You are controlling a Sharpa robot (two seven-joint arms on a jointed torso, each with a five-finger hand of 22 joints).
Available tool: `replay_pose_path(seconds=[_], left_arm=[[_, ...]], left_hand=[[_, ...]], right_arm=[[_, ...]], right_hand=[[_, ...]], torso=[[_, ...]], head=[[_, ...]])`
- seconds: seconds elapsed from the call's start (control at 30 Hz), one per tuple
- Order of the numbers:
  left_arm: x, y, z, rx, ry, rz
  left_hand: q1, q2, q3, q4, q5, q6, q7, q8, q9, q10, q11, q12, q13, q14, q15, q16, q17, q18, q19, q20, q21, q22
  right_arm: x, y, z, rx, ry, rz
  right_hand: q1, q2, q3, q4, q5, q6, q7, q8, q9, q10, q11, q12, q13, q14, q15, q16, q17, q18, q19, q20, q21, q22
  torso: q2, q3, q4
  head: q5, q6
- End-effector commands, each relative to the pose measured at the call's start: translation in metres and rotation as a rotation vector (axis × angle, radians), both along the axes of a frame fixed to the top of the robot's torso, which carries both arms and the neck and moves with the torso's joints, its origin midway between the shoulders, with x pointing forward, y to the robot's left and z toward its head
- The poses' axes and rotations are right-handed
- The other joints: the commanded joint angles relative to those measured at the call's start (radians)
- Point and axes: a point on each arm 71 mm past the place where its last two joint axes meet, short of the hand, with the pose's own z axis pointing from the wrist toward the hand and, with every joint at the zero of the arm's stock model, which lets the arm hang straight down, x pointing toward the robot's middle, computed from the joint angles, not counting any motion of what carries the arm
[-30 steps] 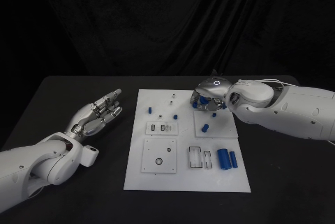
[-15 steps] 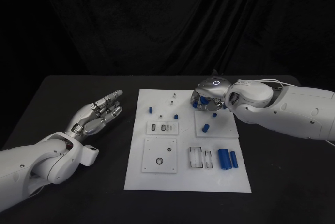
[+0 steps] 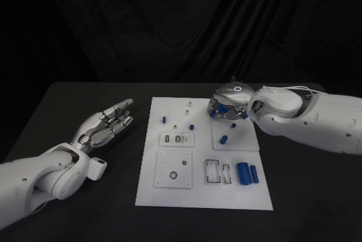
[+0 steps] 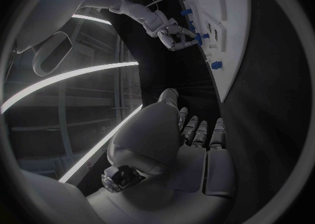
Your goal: Assemble the parts on the task board
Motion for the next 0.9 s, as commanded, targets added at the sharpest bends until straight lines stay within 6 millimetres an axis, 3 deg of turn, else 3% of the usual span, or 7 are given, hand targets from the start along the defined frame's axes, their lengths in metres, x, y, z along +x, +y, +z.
replay_pose_path(seconds=[0.03,0.33,0.47,0.63,0.9], left_arm=[[-0.005,-0.003,0.011,-0.059,-0.127,-0.052],[-0.005,-0.004,0.011,-0.059,-0.126,-0.053],[-0.005,-0.005,0.01,-0.061,-0.125,-0.058],[-0.004,-0.006,0.01,-0.061,-0.124,-0.059],[-0.004,-0.008,0.01,-0.062,-0.124,-0.062]], left_hand=[[0.002,-0.006,0.006,0.002,0.001,-0.003,0.006,0.004,0.001,0.002,-0.002,-0.005,0.0,0.001,0.005,-0.002,-0.001,0.003,-0.002,0.009,0.006,0.001],[0.002,-0.013,0.011,0.0,0.0,-0.027,-0.02,-0.001,-0.003,-0.01,0.001,-0.007,-0.003,-0.003,0.006,-0.003,-0.002,0.003,-0.003,0.012,0.005,0.001],[0.002,-0.013,0.011,0.0,0.0,-0.027,-0.02,-0.001,-0.003,-0.01,0.001,-0.007,-0.003,-0.003,0.006,-0.003,-0.002,0.003,-0.003,0.012,0.005,0.001],[0.002,-0.013,0.012,0.0,0.001,-0.027,-0.021,-0.001,-0.003,-0.011,0.001,-0.008,-0.004,-0.002,0.006,-0.003,-0.002,0.003,-0.003,0.012,0.005,0.001],[0.002,-0.013,0.012,0.0,0.001,-0.027,-0.021,-0.001,-0.003,-0.011,0.001,-0.008,-0.004,-0.002,0.006,-0.003,-0.002,0.003,-0.003,0.012,0.005,0.001]], right_arm=[[0.001,0.003,0.012,0.029,-0.055,-0.012],[0.008,0.021,0.022,0.036,-0.086,0.016],[0.014,0.03,0.024,0.047,-0.092,0.023],[0.024,0.041,0.026,0.052,-0.102,0.024],[0.035,0.056,0.028,0.052,-0.121,0.033]], right_hand=[[-0.011,0.012,-0.008,0.002,-0.001,0.041,0.032,0.006,0.09,0.012,0.001,-0.008,-0.002,0.011,0.0,0.009,0.007,-0.009,0.008,-0.001,0.008,0.009],[-0.021,0.013,-0.011,0.009,-0.001,0.034,0.033,0.002,0.095,0.015,0.003,-0.018,-0.004,0.015,0.001,0.014,0.016,-0.014,0.018,0.0,0.021,0.028],[-0.022,0.013,-0.011,0.01,-0.001,0.033,0.033,0.001,0.095,0.015,0.003,-0.019,-0.004,0.017,0.001,0.018,0.024,-0.016,0.023,0.0,0.026,0.036],[-0.022,0.012,-0.011,0.01,0.0,0.031,0.034,0.0,0.096,0.015,0.004,-0.021,-0.004,0.019,0.001,0.023,0.031,-0.017,0.025,0.0,0.03,0.041],[-0.02,0.013,-0.009,0.008,0.0,0.028,0.034,-0.002,0.097,0.014,0.005,-0.026,-0.005,0.021,0.002,0.024,0.033,-0.019,0.03,0.0,0.036,0.05]], torso=[[0.0,-0.0002,0.0004],[0.0,-0.0015,0.0006],[-0.001,-0.0033,0.0006],[0.001,-0.0022,-0.0009],[0.001,-0.0018,0.0039]], head=[[0.001,0.0],[0.0,-0.001],[-0.001,-0.001],[-0.001,0.001],[-0.003,0.002]])
